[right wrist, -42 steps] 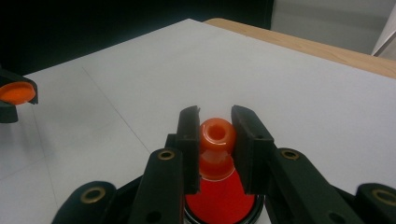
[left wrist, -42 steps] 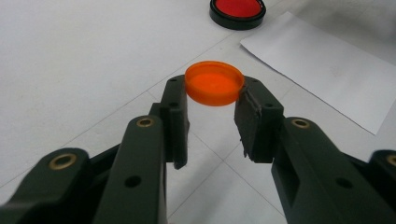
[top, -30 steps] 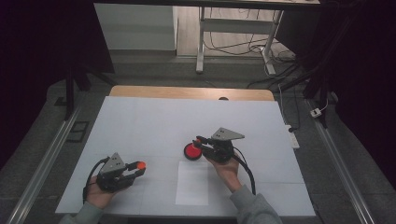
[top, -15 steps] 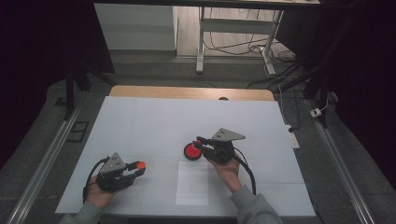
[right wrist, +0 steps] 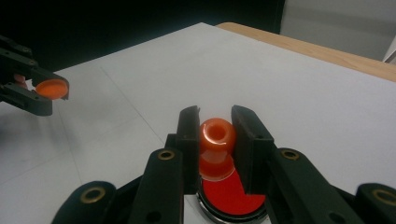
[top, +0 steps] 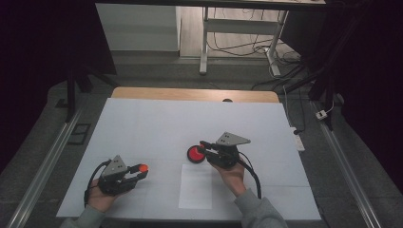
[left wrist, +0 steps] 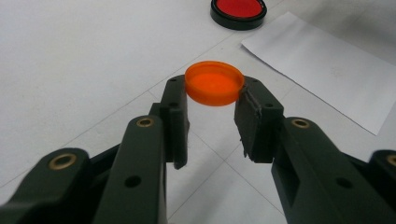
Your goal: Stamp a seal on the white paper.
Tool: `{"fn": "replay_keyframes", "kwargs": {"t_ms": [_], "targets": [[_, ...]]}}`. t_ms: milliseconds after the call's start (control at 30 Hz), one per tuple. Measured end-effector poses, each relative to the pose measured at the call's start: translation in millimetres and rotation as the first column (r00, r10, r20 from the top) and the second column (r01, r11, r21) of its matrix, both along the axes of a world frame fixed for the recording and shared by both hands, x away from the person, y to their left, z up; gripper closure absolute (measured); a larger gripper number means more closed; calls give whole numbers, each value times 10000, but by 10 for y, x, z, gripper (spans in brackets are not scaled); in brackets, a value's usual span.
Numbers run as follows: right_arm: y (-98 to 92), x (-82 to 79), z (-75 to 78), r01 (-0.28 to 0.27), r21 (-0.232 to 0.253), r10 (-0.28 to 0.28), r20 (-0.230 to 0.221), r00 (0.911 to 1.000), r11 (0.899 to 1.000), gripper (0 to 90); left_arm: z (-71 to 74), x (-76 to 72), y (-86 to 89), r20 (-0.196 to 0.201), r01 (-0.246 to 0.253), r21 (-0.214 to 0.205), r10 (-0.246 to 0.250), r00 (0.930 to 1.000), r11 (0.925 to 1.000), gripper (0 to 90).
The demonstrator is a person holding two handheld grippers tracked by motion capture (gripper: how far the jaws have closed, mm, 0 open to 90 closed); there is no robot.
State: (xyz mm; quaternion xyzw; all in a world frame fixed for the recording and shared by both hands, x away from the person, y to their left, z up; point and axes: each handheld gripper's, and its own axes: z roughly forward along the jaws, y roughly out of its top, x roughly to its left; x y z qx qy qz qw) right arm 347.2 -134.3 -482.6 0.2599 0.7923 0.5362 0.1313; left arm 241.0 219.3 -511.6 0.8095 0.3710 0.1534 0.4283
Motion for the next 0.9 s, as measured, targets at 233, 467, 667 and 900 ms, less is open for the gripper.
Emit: {"fn": "replay_keyframes", "kwargs": {"t_ms": [233, 467, 667, 900], "targets": [[-15, -30, -6, -64, 4, 64, -29, 10000, 10000, 724, 0, 2, 4, 4, 3, -5, -3, 10000, 10000, 652], [-50, -71, -6, -97, 34, 97, -41, 9999, 9999, 724, -1, 4, 9, 10, -26, -1, 26, 10000, 10000, 652], [-81, -97, -7, -113, 80, 113, -45, 9999, 9999, 724, 0, 4, 10, 22, -28, 1, 28, 10000, 10000, 651], [-99, -129, -2, -224, 56, 224, -18, 9997, 9997, 723, 3, 1, 10, 32, -28, -5, 28, 10000, 10000, 652]]}}
